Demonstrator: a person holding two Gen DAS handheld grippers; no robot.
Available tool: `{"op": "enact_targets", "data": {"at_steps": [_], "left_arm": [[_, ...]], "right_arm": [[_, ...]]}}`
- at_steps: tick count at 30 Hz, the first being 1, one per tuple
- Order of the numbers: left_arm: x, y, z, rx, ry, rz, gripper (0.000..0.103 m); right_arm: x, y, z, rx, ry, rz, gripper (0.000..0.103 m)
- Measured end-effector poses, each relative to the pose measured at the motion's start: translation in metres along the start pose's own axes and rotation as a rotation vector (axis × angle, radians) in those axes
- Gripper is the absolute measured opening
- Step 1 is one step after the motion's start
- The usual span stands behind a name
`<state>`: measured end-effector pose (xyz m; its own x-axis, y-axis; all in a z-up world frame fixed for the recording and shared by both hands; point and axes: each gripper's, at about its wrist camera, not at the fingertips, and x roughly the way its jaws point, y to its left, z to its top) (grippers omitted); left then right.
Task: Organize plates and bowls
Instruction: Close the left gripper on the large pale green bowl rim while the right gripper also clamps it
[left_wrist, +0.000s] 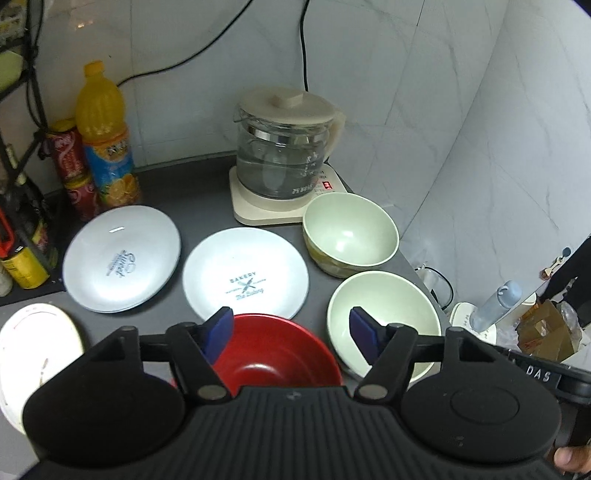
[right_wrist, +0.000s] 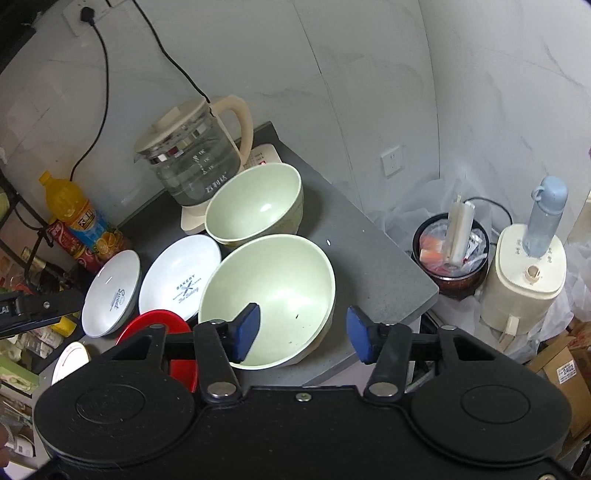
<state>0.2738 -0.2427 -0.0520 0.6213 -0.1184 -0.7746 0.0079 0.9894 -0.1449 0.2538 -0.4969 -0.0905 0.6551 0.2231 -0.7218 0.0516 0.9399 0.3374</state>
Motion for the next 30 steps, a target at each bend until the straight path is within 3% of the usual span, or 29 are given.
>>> {"op": "enact_targets", "data": {"at_steps": [5,10,14,30], "left_arm": [[0.03,-0.008,0.01,-0.001,0.065,-0.04,0.054],[0.067,-0.014,0.018,0.009,0.142,-0.102,0.045],[0.09,-0.016,0.025,0.026,0.182,-0.137,0.039],[0.17,-0.026,0.027,0.083,0.354,-0.18,0.021]], "right_arm": [[0.012,-0.007,0.003,0.037,0.021,-0.003,0.047],[0.028,-0.011,0.005,0.104,0.051,0.0,0.035],[0.04,-0.008,0.006,0.116,0.072,-0.004,0.035],[0.081,-0.015,0.001,0.204,0.144,-0.092,0.022]]}}
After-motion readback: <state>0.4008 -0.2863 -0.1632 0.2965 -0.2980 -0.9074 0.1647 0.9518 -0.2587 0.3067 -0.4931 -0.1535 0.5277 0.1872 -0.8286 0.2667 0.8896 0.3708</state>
